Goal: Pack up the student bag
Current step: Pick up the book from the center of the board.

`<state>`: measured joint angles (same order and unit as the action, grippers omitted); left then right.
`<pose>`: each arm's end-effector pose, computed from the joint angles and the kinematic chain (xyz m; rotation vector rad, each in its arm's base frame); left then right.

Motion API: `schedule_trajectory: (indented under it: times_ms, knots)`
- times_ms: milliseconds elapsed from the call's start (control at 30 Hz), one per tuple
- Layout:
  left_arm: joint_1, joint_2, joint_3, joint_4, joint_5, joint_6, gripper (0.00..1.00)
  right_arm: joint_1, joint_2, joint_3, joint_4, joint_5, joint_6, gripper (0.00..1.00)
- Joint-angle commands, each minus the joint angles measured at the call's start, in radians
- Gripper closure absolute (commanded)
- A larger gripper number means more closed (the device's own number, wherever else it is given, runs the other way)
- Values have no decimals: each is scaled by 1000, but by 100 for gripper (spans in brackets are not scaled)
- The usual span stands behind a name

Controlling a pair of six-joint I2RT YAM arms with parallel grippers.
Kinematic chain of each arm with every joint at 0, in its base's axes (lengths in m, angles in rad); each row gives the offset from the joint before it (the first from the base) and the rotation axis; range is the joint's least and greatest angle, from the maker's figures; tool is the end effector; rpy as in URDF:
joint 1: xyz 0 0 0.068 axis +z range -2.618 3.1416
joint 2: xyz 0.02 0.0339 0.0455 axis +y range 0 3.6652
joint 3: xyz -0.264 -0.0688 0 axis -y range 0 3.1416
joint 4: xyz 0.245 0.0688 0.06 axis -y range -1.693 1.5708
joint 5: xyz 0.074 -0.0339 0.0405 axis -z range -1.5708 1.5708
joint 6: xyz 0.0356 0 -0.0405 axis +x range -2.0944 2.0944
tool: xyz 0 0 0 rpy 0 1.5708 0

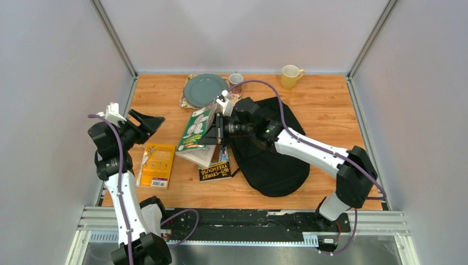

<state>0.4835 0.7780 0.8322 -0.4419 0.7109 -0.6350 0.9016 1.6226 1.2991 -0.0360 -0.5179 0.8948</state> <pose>0.1585 0.0570 0.3338 -0.6008 1.8447 -0.7925 0.2239 0.3115 0.3192 -0.4200 2.2465 1.5886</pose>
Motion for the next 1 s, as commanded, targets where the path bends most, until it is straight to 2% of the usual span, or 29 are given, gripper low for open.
schedule_trajectory:
  times_ms: [0,33,67,100,133,200,300,333,433,567,700,900,967]
  knots:
    - [-20,18,-243,568,389,-411,19,-9,-159,-63,39,-30,-91,100]
    - [-28,17,-261,628,401,-428,19,-27,-177,-78,4,-28,-91,100]
    - [-37,14,-257,600,397,-392,19,-38,-197,-111,-2,-36,-102,100]
    - [-61,14,-239,541,385,-340,19,-44,-242,-125,-10,-36,-114,100]
    - [-74,17,-220,410,368,-236,19,-50,-262,-141,-43,-30,-129,100]
    - [-111,26,-196,350,335,-180,19,-62,-300,-182,-57,-40,-145,100]
    - [-230,46,-246,391,296,-186,19,-63,-342,-242,-65,-59,-152,100]
    - [-311,50,-264,428,280,-204,18,-63,-354,-254,-76,-50,-152,100]
    - [-417,70,-355,550,214,-264,18,-64,-397,-319,-42,-44,-149,100]
    - [-572,148,-448,624,153,-281,18,-66,-443,-432,11,-34,-145,100]
    - [-661,211,-502,675,130,-275,18,-81,-471,-590,27,16,-114,100]
    - [-747,277,-547,723,82,-256,18,-113,-526,-868,287,-36,22,100]
    - [-802,317,-556,752,65,-259,18,-125,-543,-900,340,-34,38,100]
